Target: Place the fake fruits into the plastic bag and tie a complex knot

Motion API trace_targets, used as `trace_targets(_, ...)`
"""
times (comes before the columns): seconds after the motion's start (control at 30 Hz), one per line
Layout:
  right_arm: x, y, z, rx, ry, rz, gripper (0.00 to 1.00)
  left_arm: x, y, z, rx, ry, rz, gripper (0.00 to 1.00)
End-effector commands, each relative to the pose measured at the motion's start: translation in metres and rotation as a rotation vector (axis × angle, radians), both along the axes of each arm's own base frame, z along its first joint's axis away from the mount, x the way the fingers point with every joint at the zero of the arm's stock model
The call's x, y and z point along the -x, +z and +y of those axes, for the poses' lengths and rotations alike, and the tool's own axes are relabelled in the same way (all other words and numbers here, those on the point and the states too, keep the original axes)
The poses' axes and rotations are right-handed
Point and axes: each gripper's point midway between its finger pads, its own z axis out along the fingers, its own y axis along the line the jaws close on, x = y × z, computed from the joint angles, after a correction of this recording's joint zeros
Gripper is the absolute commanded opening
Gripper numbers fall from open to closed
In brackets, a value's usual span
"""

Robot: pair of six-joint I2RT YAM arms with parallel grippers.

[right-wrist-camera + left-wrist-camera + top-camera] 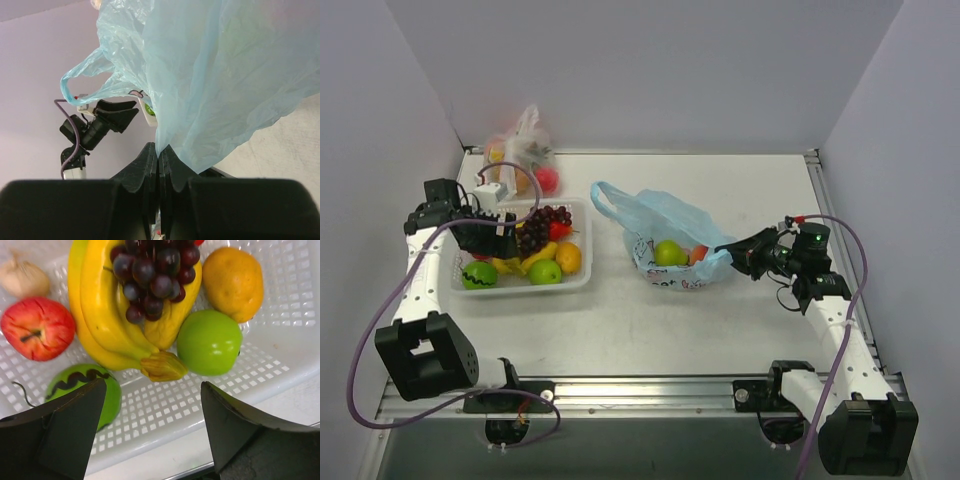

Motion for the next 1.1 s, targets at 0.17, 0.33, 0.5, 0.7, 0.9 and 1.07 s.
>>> trace_targets(0.17, -0.002, -0.002, 0.001, 0.008, 0.024, -0.001, 0.00, -0.052, 0.035, -0.036, 0.094, -0.227, -0.135, 0.96)
trace_targets(0.33, -0.004, 0.001, 0.002, 0.007, 0.026, -0.004, 0.00, -0.089, 0.022, -0.046, 0.113, -0.236, -0.127, 0.97)
trace_targets(0.5, -0.005, 0.002, 0.001, 0.010, 0.023, -0.011, 0.00, -0.119, 0.010, -0.052, 0.066, -0.239, -0.155, 0.97)
trace_targets(0.7, -0.004, 0.002, 0.002, 0.008, 0.027, -0.009, 0.00, -0.136, -0.020, -0.057, 0.009, -0.271, -0.132, 0.97)
trace_targets(0.9, -0.005, 0.004, 0.002, 0.009, 0.029, -0.015, 0.00, -0.144, -0.041, -0.058, -0.009, -0.271, -0.115, 0.96)
trace_targets(1.07, -0.004, 0.003, 0.001, 0.009, 0.030, -0.016, 0.00, -0.141, -0.048, -0.056, -0.008, -0.284, -0.110, 0.68)
